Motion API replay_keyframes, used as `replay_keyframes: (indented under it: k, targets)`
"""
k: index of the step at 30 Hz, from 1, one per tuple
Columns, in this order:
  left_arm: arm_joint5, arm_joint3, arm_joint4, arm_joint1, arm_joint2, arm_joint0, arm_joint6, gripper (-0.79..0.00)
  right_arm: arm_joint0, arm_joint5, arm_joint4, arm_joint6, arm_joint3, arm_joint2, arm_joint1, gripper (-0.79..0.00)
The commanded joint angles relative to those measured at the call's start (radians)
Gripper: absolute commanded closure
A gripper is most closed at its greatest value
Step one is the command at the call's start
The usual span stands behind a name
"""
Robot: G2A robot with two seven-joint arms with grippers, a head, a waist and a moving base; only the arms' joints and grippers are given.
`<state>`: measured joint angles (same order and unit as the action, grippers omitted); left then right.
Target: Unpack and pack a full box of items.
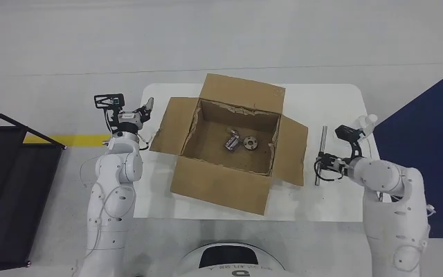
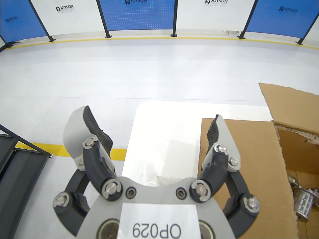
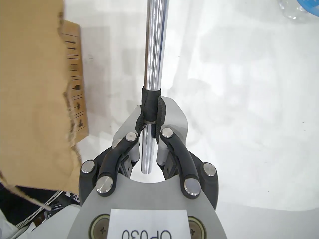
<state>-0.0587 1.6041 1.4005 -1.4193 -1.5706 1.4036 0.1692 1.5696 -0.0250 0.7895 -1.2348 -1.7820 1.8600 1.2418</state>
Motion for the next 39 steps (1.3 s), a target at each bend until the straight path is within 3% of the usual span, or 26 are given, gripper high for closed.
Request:
replay_keyframes:
  k: [1, 4, 8, 14, 19, 23, 31, 39]
  targets:
    - [0.000, 0.000, 0.000, 0.000, 0.000, 0.000, 0.000, -0.785, 0.030, -0.050, -0.123, 0.026, -0.023, 0.033, 0.000, 0.000]
    - [0.000, 0.000, 0.000, 0.000, 0.000, 0.000, 0.000, -0.785, 0.069, -0.111, -0.257, 0.045, -0.073, 0.068, -0.002, 0.000]
    - [0.000, 0.000, 0.000, 0.000, 0.000, 0.000, 0.000, -0.785, 0.110, -0.136, -0.311, 0.062, -0.189, 0.086, -0.006, 0.000]
    - [0.000, 0.000, 0.000, 0.000, 0.000, 0.000, 0.000, -0.785, 0.147, -0.116, -0.220, 0.043, -0.455, 0.006, -0.014, 0.000]
    - [0.000, 0.000, 0.000, 0.000, 0.000, 0.000, 0.000, -0.785, 0.057, -0.061, -0.065, -0.036, -0.568, -0.166, -0.024, 0.000]
    - [0.000, 0.000, 0.000, 0.000, 0.000, 0.000, 0.000, -0.785, -0.097, 0.001, 0.107, -0.093, -0.541, -0.366, -0.026, 0.000]
    - [0.000, 0.000, 0.000, 0.000, 0.000, 0.000, 0.000, -0.785, -0.441, 0.019, 0.292, -0.124, -0.299, -0.760, 0.005, 0.000]
    - [0.000, 0.000, 0.000, 0.000, 0.000, 0.000, 0.000, -0.785, -0.599, -0.044, 0.467, -0.202, -0.044, -1.041, 0.045, 0.000]
